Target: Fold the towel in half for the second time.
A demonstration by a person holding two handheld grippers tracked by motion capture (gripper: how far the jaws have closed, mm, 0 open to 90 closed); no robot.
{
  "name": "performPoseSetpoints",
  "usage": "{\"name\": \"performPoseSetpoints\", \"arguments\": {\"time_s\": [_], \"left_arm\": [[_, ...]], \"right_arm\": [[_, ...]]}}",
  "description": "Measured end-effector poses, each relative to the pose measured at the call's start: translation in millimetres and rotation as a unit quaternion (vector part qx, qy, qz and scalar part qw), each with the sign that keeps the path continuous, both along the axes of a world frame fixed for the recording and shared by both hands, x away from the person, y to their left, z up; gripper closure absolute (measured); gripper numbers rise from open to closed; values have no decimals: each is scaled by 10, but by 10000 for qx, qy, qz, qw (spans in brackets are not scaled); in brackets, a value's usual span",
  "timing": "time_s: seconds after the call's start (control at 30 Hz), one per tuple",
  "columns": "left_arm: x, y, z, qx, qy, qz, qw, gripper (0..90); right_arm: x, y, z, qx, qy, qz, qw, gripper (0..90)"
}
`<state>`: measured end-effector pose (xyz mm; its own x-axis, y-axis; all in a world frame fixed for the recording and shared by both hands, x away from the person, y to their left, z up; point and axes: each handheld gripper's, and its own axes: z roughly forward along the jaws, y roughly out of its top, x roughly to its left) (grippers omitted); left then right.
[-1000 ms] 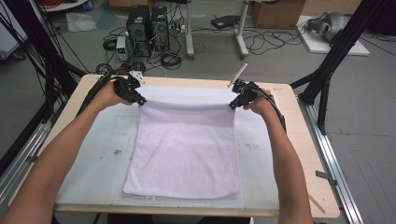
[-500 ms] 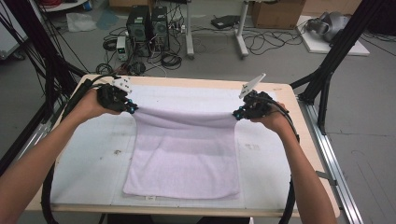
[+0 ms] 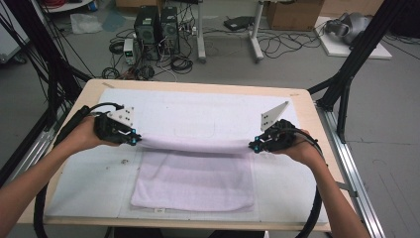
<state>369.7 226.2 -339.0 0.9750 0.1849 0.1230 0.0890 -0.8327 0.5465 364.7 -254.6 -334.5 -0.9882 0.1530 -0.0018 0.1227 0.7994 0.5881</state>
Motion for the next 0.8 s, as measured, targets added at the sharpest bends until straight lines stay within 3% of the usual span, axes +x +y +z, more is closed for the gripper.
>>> {"name": "performPoseSetpoints", "arguments": {"time_s": [0.2, 0.53, 0.8], "left_arm": [[-251, 9, -41, 18, 32, -235, 9997, 857], [-657, 17, -201, 81, 152, -599, 9981, 857], [-850, -9, -359, 205, 360, -938, 9947, 857]], "right_arm": [[-206, 35, -91, -100, 182, 407, 9990, 861], [-538, 103, -250, -275, 581, 1037, 9925, 861], [-684, 80, -366, -322, 823, 1253, 9882, 861]]}}
